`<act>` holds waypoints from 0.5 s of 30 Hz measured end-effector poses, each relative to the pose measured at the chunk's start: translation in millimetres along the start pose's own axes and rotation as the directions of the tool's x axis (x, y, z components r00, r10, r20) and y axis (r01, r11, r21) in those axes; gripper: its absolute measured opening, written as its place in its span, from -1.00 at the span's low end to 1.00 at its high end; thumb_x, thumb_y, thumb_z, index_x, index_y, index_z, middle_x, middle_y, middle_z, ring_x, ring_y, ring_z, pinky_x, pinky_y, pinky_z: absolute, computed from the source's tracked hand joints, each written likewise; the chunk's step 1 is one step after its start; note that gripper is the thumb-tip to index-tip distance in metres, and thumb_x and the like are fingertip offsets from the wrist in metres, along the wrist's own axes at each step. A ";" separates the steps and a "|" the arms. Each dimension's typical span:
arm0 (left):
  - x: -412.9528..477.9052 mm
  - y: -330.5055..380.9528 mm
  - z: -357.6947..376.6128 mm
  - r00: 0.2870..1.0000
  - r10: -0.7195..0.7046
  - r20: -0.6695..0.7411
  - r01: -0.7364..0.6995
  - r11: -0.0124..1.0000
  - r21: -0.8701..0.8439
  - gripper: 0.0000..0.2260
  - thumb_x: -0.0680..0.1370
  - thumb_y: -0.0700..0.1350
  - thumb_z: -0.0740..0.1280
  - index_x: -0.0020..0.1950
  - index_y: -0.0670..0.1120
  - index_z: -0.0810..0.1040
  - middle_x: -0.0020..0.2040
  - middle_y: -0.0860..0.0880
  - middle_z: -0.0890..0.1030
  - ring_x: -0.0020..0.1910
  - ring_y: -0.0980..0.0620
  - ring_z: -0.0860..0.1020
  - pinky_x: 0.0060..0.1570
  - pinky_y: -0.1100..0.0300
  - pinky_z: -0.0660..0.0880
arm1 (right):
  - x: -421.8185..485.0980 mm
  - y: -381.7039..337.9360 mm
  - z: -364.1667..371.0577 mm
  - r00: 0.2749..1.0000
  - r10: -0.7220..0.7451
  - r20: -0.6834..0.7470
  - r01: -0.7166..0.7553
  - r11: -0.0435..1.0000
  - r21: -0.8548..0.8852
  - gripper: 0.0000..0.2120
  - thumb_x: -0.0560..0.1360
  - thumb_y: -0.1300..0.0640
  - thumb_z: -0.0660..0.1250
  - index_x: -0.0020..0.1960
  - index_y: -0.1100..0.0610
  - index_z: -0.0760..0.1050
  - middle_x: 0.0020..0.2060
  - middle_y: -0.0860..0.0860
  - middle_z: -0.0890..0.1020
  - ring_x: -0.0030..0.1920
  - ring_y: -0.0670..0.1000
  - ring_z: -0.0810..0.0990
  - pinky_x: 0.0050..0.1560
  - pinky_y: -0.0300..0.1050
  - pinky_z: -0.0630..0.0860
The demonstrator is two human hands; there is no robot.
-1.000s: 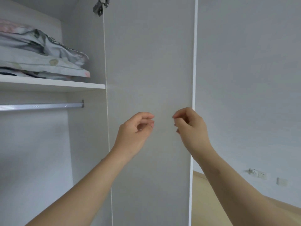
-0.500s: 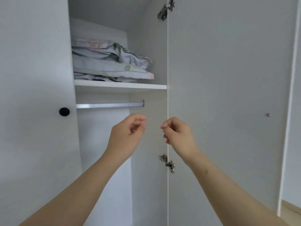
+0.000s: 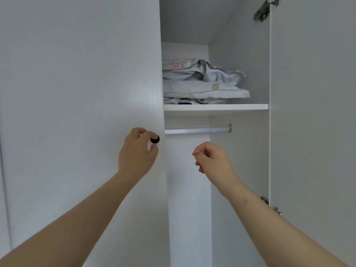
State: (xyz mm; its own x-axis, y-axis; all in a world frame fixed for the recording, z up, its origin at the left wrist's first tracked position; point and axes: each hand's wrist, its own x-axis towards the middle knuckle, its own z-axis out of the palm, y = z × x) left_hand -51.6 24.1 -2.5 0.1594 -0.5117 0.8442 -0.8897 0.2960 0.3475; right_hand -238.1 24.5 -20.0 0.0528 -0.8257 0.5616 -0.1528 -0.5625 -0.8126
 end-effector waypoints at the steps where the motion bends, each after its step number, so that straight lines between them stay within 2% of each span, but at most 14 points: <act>1: 4.7 -3.3 -2.1 1.000 -0.019 -0.024 0.019 1.000 -0.008 -0.78 0.50 -0.19 0.28 0.12 -0.06 0.55 0.18 -0.06 0.43 0.09 -0.07 0.48 -0.06 0.14 0.38 | 1.0 -0.5 3.0 1.000 -0.004 0.004 0.004 1.000 0.004 -0.75 0.48 0.30 0.18 -0.30 0.05 0.45 -0.41 -0.04 0.47 -0.34 -0.03 0.49 -0.25 -0.15 0.46; 4: 16.7 -7.2 -1.2 0.998 -0.054 -0.016 0.053 0.998 -0.023 -0.73 0.50 -0.18 0.28 0.21 -0.06 0.49 0.21 -0.10 0.40 0.10 -0.10 0.50 0.00 0.07 0.45 | 5.0 -1.2 11.1 1.000 -0.011 0.010 0.011 1.000 0.005 -0.75 0.49 0.29 0.17 -0.29 0.05 0.45 -0.40 -0.04 0.47 -0.34 -0.04 0.49 -0.26 -0.17 0.46; 7: 24.4 -9.6 8.8 0.992 -0.062 0.109 0.054 0.996 0.073 -0.68 0.51 -0.18 0.25 0.28 -0.09 0.44 0.27 -0.11 0.37 0.17 -0.14 0.45 0.05 0.05 0.42 | 10.1 0.0 15.8 1.000 0.006 0.001 -0.006 1.000 0.000 -0.76 0.49 0.29 0.16 -0.28 0.06 0.45 -0.37 -0.03 0.48 -0.34 -0.06 0.49 -0.29 -0.22 0.47; 9: 27.3 -11.2 15.0 0.986 -0.053 0.155 0.035 0.993 0.114 -0.68 0.51 -0.23 0.22 0.26 -0.13 0.45 0.26 -0.13 0.38 0.18 -0.16 0.42 0.06 0.03 0.43 | 12.9 1.5 16.9 1.000 0.017 0.000 -0.017 1.000 -0.006 -0.76 0.49 0.29 0.16 -0.28 0.06 0.45 -0.37 -0.02 0.48 -0.34 -0.06 0.49 -0.29 -0.22 0.47; 12: 30.8 -12.5 22.8 0.984 -0.060 0.169 0.041 0.993 0.110 -0.71 0.50 -0.29 0.16 0.20 -0.17 0.47 0.20 -0.16 0.43 0.14 -0.17 0.42 0.01 0.05 0.40 | 15.2 5.1 17.1 1.000 0.027 -0.012 -0.027 0.999 -0.018 -0.77 0.49 0.29 0.16 -0.27 0.06 0.46 -0.37 -0.02 0.49 -0.36 -0.07 0.49 -0.29 -0.21 0.47; 15: 33.2 -8.6 26.3 0.976 -0.066 0.206 0.052 0.996 0.069 -0.79 0.55 -0.21 0.17 0.15 -0.18 0.47 0.08 -0.16 0.50 0.00 -0.11 0.44 -0.11 0.14 0.32 | 14.2 8.9 15.6 0.999 0.036 -0.023 -0.037 0.999 -0.030 -0.77 0.49 0.29 0.16 -0.27 0.06 0.46 -0.38 -0.01 0.49 -0.39 -0.08 0.48 -0.31 -0.23 0.46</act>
State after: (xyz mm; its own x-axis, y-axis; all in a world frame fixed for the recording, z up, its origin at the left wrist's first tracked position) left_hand -49.8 -16.6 11.8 0.1257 -0.6854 0.7172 -0.9075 0.2127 0.3623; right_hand -223.4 7.1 -21.7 0.0241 -0.8441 0.5356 -0.1838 -0.5304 -0.8276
